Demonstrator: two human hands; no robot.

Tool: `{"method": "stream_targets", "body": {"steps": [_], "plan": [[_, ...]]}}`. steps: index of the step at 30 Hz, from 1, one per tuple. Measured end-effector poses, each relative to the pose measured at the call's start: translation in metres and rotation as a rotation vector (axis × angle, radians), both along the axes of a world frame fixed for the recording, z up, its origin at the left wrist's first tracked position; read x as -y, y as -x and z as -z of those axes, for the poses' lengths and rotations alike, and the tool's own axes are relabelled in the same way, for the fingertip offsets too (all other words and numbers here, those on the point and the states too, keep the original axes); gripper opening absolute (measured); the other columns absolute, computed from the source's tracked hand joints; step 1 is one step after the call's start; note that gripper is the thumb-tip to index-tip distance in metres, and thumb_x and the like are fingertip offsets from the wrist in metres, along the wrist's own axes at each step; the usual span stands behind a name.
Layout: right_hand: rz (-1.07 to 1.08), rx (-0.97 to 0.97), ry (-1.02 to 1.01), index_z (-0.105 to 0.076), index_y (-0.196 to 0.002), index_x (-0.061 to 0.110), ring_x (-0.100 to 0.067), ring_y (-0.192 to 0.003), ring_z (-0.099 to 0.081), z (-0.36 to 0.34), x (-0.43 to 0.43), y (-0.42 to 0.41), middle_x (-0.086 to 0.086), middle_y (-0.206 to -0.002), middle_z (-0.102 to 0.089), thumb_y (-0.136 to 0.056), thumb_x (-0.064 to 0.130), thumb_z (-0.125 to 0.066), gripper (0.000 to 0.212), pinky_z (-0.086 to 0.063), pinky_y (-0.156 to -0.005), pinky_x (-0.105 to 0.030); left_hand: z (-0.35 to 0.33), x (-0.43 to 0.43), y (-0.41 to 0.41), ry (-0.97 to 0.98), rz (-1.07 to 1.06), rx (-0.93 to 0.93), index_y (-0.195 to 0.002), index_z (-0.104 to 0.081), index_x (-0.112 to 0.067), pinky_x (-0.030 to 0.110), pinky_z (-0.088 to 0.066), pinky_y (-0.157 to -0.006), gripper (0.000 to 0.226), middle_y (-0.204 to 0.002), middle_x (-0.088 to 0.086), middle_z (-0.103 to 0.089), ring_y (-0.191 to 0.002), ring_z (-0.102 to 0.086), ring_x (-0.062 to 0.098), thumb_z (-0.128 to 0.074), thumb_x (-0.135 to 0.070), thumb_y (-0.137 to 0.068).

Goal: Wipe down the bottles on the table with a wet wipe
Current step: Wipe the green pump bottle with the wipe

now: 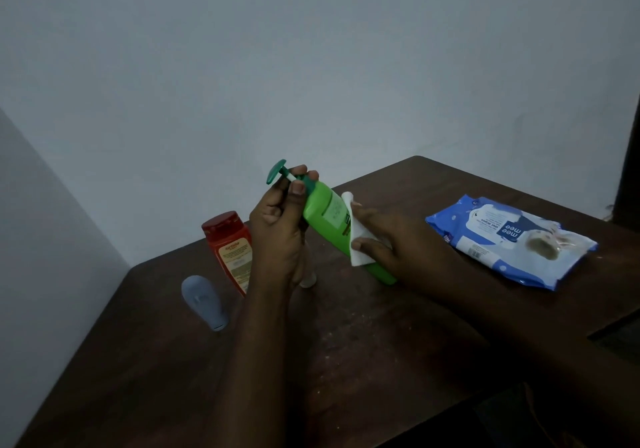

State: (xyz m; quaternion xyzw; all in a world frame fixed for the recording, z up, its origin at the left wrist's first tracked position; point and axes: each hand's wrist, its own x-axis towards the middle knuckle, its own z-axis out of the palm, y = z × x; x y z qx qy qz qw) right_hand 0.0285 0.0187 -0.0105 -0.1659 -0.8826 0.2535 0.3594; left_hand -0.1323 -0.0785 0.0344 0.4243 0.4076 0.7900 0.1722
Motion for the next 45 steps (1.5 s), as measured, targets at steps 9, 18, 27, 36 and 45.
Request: {"method": "stream_targets", "body": {"steps": [9,18,27,36,45], "plan": [[0.02,-0.191,0.003,-0.052,-0.149,0.015,0.004,-0.118,-0.052,-0.034,0.011,0.022,-0.002,-0.139,-0.065,-0.097,0.039,-0.068,0.059,-0.031,-0.09,0.005,-0.005,0.005,-0.005,0.019,0.082,-0.002,-0.131,-0.062,0.001,0.039,-0.054,-0.105,0.043,-0.126,0.015,-0.071,-0.128,-0.064,0.029,-0.06,-0.024,-0.096],[0.077,0.077,0.078,-0.046,-0.148,0.029,-0.01,-0.114,-0.058,-0.003,0.005,0.014,0.006,-0.132,-0.063,-0.09,0.064,-0.062,0.07,-0.041,-0.092,-0.026,-0.005,0.005,-0.003,0.038,-0.029,-0.087,-0.123,-0.068,-0.009,0.034,-0.054,-0.102,0.033,-0.12,0.007,-0.076,-0.125,-0.067,0.023,-0.06,-0.026,-0.096],[0.127,0.22,0.004,-0.058,-0.124,0.03,-0.01,-0.101,-0.058,0.003,-0.009,0.007,0.018,-0.103,-0.054,-0.086,0.072,-0.061,0.056,-0.047,-0.089,-0.033,-0.004,0.002,-0.004,0.049,-0.016,-0.07,-0.123,-0.069,-0.011,0.043,-0.052,-0.11,0.034,-0.12,0.009,-0.076,-0.125,-0.067,0.025,-0.062,-0.028,-0.095],[0.043,0.002,-0.039,-0.05,-0.137,0.023,-0.015,-0.111,-0.057,-0.047,0.011,0.034,0.004,-0.122,-0.063,-0.082,0.076,-0.054,0.076,-0.049,-0.094,-0.04,-0.008,0.009,-0.012,0.126,-0.018,-0.067,-0.12,-0.073,-0.016,0.05,-0.054,-0.107,0.039,-0.12,0.002,-0.078,-0.12,-0.07,0.023,-0.066,-0.037,-0.088],[0.183,0.347,-0.082,-0.045,-0.146,0.023,-0.02,-0.129,-0.051,-0.007,-0.015,-0.003,0.001,-0.139,-0.058,-0.087,0.068,-0.063,0.076,-0.038,-0.106,-0.035,0.001,-0.002,-0.013,0.026,-0.015,-0.073,-0.121,-0.07,-0.007,0.033,-0.054,-0.103,0.034,-0.116,0.004,-0.078,-0.119,-0.07,0.019,-0.065,-0.023,-0.092]]}}
